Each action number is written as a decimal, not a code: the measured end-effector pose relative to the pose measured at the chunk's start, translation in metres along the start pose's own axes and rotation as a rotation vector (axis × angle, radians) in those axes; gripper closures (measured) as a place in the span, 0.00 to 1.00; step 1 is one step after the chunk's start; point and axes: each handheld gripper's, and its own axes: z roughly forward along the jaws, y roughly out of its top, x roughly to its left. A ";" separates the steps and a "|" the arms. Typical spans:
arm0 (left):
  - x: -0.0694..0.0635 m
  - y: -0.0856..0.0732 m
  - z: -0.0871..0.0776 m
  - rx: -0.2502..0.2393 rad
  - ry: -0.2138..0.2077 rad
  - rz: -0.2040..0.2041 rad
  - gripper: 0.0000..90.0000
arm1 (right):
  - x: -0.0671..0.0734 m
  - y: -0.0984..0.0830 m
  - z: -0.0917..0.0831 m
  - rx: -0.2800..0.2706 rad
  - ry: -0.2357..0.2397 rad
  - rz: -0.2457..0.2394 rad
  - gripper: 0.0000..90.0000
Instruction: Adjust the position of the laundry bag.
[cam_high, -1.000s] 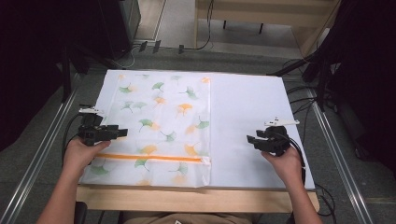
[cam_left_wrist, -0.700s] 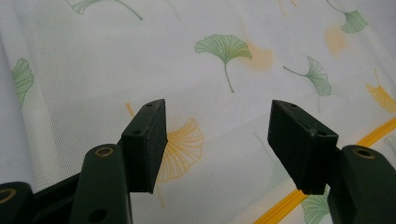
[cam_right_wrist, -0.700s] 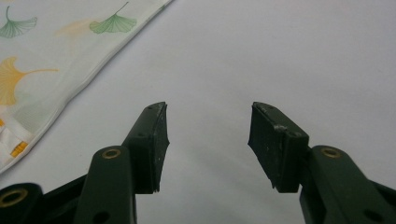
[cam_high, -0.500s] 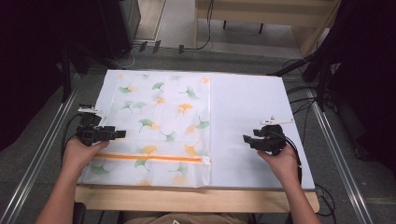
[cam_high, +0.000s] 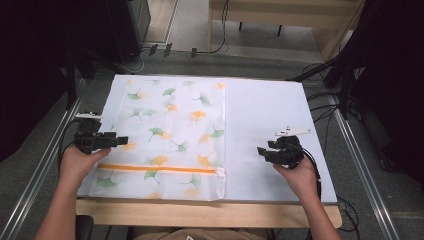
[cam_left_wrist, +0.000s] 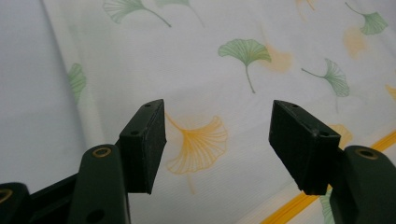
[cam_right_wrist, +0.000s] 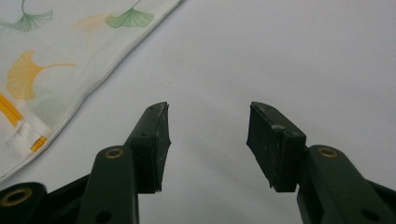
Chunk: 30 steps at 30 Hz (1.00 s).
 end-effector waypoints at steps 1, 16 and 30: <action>0.005 -0.002 -0.002 -0.003 0.004 -0.010 0.41 | 0.003 0.002 0.002 0.000 0.007 -0.002 0.56; 0.019 -0.018 -0.013 0.005 0.049 -0.054 0.42 | 0.031 0.026 0.037 0.024 0.056 -0.071 0.57; 0.030 -0.031 -0.013 0.013 0.081 -0.077 0.45 | 0.053 0.045 0.070 0.051 0.098 -0.100 0.53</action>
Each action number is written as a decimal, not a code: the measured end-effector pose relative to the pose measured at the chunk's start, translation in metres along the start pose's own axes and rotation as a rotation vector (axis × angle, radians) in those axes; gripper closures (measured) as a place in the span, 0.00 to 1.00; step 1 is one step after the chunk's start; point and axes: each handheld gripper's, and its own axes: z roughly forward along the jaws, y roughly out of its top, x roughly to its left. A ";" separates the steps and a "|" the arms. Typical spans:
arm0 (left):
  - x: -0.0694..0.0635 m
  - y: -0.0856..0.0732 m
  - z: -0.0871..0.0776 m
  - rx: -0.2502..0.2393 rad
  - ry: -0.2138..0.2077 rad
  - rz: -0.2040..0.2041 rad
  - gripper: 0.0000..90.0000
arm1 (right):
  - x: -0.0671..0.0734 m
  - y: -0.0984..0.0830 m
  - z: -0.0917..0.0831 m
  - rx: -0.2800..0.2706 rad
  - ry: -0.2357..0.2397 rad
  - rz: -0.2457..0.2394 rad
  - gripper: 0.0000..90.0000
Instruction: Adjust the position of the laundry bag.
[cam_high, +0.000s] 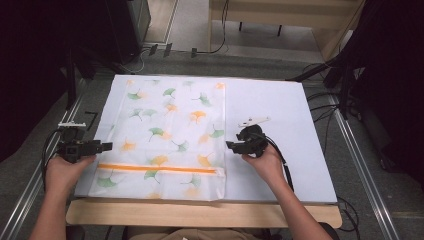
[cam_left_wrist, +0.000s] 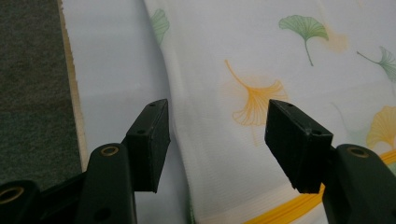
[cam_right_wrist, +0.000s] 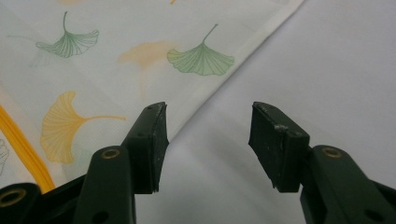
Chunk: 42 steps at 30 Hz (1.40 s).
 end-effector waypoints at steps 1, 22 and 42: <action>0.000 -0.001 0.001 0.002 0.006 -0.001 0.45 | 0.001 0.002 0.005 0.005 -0.001 -0.007 0.52; -0.002 -0.005 0.022 0.035 -0.011 -0.026 0.55 | 0.011 0.012 0.050 0.028 -0.014 -0.011 0.53; -0.014 0.000 0.027 0.081 -0.086 -0.026 0.99 | 0.010 0.015 0.044 0.031 -0.020 -0.046 1.00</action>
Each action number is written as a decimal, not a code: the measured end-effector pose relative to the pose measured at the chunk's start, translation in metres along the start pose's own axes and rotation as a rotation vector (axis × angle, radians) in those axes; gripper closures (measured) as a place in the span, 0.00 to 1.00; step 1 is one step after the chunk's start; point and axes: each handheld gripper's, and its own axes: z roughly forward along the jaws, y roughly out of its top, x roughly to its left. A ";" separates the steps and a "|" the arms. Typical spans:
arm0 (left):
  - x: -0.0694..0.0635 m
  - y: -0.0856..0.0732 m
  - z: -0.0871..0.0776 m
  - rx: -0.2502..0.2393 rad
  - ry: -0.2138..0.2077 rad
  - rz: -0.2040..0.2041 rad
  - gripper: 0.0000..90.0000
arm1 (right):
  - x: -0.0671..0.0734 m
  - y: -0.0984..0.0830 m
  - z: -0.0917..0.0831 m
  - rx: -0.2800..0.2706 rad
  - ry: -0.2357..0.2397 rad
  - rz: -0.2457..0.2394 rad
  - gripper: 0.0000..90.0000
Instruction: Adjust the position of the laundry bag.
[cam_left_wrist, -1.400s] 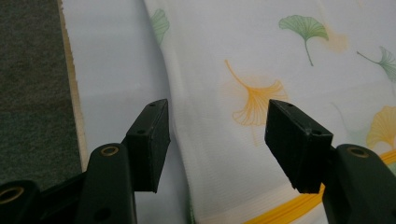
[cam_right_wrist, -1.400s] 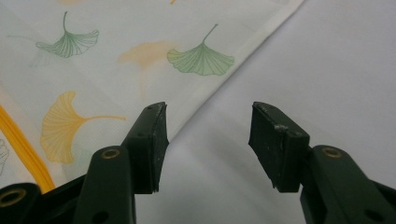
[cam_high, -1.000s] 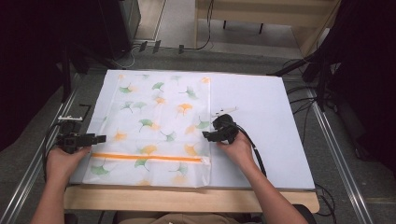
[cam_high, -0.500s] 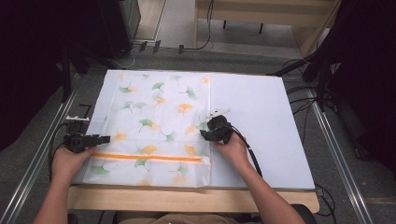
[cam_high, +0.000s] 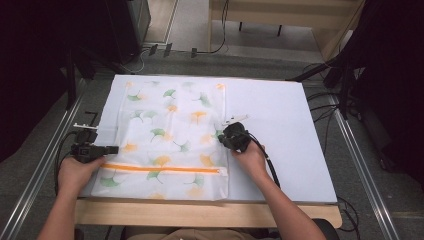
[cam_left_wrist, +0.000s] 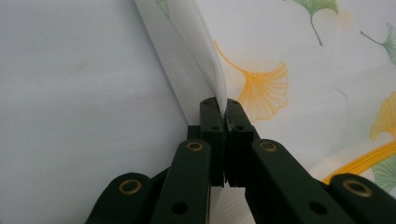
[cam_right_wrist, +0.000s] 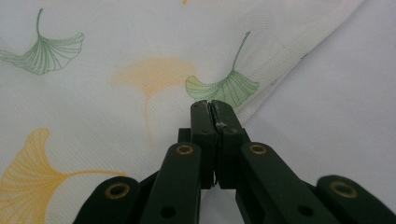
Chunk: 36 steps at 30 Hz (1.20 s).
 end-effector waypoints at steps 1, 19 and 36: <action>-0.001 0.001 0.000 -0.001 -0.004 0.006 0.99 | -0.002 0.000 -0.001 -0.003 0.001 0.001 1.00; -0.042 0.020 0.019 -0.004 -0.074 0.106 0.99 | -0.051 -0.017 -0.030 -0.014 -0.028 0.115 1.00; -0.070 0.032 0.040 0.027 -0.138 0.158 0.99 | -0.081 -0.033 -0.052 -0.013 -0.085 0.180 1.00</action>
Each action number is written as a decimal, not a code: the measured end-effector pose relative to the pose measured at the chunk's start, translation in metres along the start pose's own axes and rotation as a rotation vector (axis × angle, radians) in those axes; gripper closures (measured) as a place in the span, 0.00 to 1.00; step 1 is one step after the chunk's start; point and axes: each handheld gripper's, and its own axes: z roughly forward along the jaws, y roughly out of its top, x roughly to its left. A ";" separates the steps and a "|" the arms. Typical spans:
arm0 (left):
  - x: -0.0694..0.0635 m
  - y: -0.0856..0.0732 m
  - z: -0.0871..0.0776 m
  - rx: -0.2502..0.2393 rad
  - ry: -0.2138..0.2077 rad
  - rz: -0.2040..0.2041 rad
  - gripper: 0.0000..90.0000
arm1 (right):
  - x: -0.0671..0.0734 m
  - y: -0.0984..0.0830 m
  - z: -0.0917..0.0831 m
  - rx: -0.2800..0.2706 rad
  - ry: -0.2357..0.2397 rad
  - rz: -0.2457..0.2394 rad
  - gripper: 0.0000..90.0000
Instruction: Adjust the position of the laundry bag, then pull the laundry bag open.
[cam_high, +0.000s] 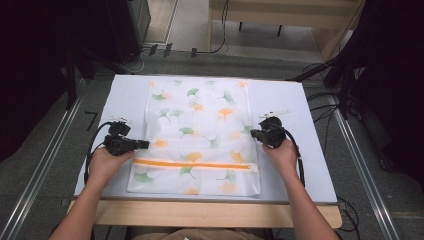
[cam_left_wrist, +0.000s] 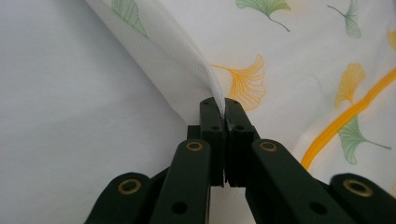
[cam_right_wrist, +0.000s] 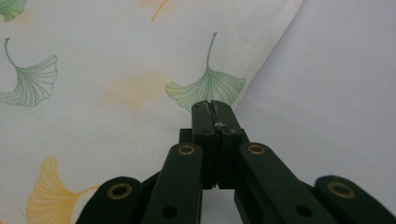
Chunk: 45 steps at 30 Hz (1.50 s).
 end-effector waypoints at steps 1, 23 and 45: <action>-0.002 0.000 0.002 0.001 -0.004 0.005 0.99 | 0.000 0.000 0.000 0.000 0.000 0.000 1.00; -0.021 0.002 -0.015 -0.082 0.016 0.074 0.39 | -0.001 -0.011 -0.026 -0.031 0.059 0.017 0.70; -0.036 0.006 -0.011 -0.057 -0.021 0.115 0.38 | 0.012 -0.042 -0.065 -0.053 0.101 -0.019 0.71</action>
